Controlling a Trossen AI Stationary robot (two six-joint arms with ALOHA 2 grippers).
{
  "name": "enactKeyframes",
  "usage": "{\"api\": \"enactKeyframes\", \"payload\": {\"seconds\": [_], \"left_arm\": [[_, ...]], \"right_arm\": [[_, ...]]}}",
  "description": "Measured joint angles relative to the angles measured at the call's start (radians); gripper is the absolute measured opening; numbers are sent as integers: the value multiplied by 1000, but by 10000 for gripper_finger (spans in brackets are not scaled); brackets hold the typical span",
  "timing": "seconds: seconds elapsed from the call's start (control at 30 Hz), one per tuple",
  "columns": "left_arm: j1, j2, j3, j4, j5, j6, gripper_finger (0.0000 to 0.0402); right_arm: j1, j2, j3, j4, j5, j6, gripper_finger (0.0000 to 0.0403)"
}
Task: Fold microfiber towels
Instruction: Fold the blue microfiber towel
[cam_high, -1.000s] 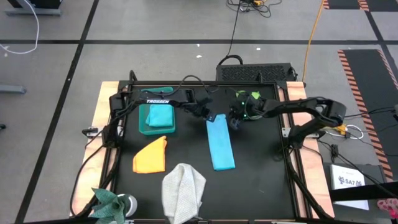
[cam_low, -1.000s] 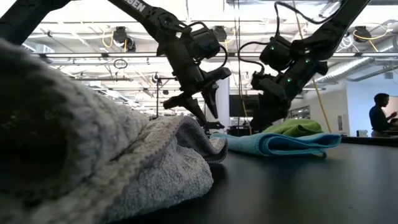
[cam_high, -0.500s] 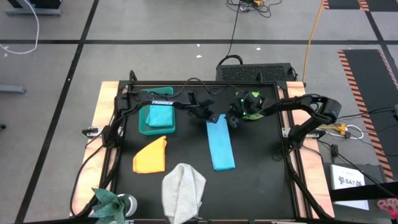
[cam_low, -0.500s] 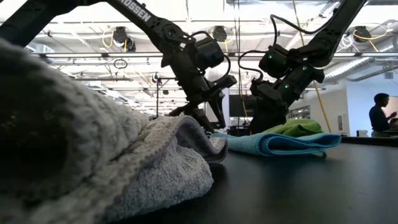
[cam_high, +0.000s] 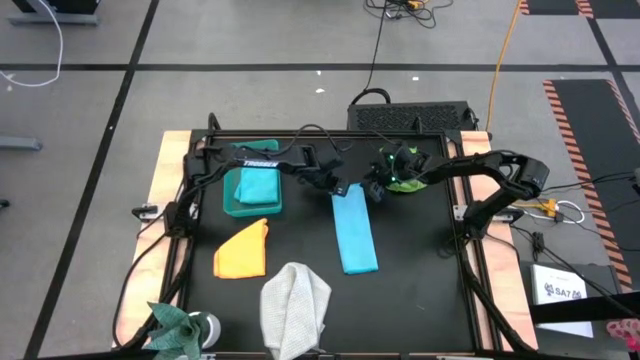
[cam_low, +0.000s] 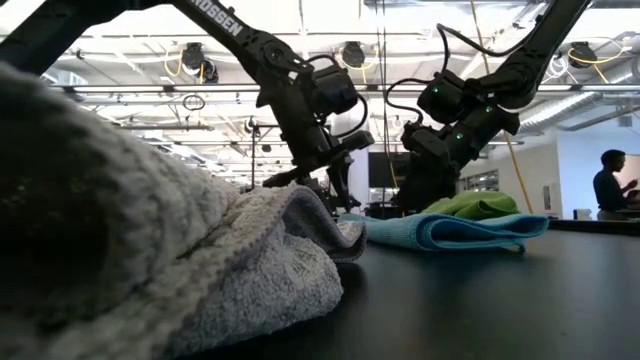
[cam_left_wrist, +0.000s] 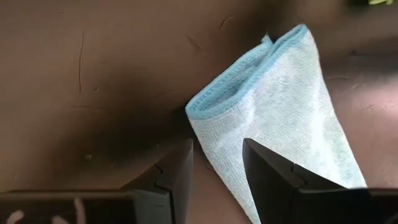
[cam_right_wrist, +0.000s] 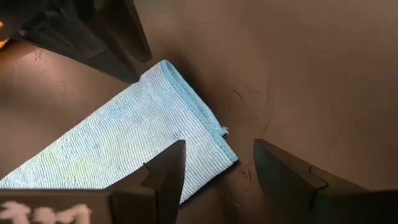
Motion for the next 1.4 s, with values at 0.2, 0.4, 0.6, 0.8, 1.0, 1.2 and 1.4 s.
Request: {"api": "enactKeyframes", "payload": {"seconds": [0.2, 0.4, 0.6, 0.8, 1.0, 1.2, 1.4], "left_arm": [[0, 1, 0, 46, -2, -7, 143], [0, 1, 0, 40, -8, -6, 143], [0, 1, 0, 41, -16, -5, 143], [-3, 1, 0, 46, -13, -3, 143], [-5, 14, 0, -8, -25, 4, 143], [-5, 53, 0, 30, 7, 1, 143], [-4, 61, 1, 70, -10, -2, 143]], "right_arm": [[0, 25, 0, 13, 0, 1, 181], [0, 104, 0, 39, -1, 30, 180], [-1, 145, 22, 53, -23, 32, 180], [0, 149, 47, 43, -25, 30, 180], [0, 149, 47, 42, -25, 33, 180], [0, 149, 47, 35, -25, 34, 180], [0, 148, 47, 28, -25, 33, 180]]}}
